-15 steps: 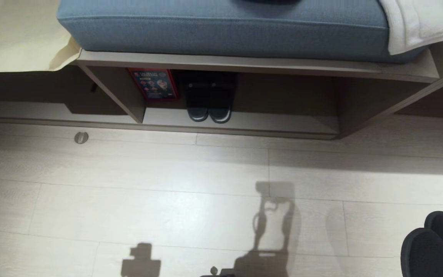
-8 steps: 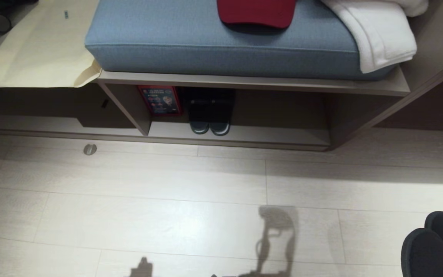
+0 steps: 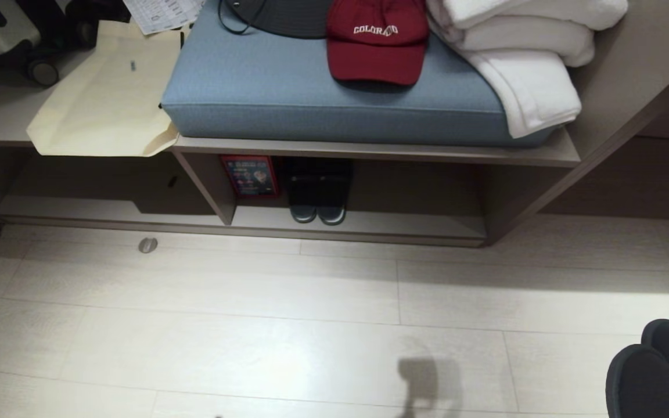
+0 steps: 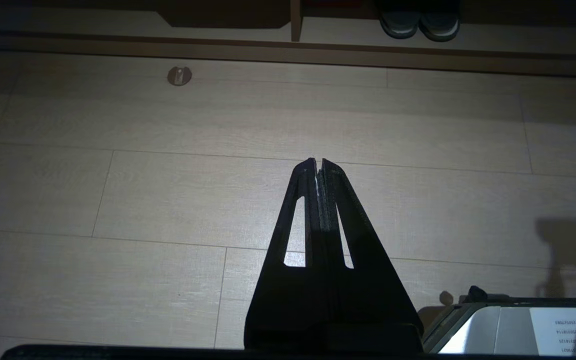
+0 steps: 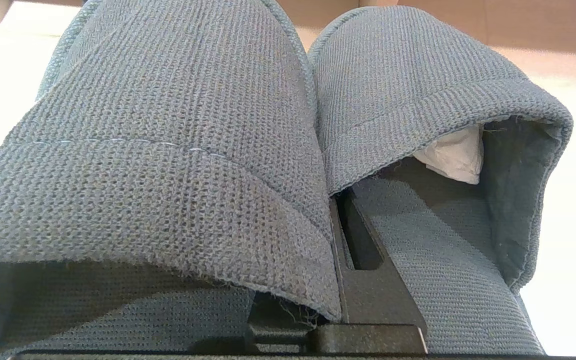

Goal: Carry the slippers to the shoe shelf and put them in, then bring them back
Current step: Place the slippers on the floor

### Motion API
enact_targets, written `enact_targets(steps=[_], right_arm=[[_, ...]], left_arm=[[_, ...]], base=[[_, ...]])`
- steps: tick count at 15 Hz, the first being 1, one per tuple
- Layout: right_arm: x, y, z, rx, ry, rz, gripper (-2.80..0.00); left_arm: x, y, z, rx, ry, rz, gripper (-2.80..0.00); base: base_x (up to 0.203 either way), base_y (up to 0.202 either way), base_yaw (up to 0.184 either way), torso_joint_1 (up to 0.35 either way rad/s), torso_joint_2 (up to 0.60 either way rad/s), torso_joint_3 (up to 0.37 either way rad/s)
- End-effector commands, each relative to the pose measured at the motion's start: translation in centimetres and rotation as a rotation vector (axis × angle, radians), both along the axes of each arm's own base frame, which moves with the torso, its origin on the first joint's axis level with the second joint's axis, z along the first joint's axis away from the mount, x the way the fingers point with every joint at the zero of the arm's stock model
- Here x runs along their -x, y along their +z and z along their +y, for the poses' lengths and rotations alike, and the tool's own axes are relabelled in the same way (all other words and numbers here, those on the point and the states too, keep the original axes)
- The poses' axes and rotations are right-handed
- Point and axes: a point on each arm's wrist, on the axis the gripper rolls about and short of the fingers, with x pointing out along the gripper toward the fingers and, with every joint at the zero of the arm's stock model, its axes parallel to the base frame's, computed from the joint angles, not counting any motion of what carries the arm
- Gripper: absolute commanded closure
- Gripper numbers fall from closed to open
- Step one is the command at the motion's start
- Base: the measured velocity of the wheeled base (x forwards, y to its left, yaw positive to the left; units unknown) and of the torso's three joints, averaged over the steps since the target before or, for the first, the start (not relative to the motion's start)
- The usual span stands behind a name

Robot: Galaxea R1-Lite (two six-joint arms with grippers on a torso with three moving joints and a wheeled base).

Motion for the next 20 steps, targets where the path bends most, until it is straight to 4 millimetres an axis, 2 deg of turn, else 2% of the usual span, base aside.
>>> enact_targets(steps=[1,20], right_arm=[[-0.02,0.00,0.00,-0.001,0.000,0.002,0.00],[-0.03,-0.04,0.00,0.000,0.000,0.003,0.00]], left_arm=[[-0.01,0.01,0.00,0.000,0.000,0.000,0.00],[-0.01,0.01,0.00,0.000,0.002,0.000,0.00]], base=[[0.000,0.000,0.000,0.002,0.00,0.200],[0.000,0.000,0.000,0.003,0.00,0.201]])
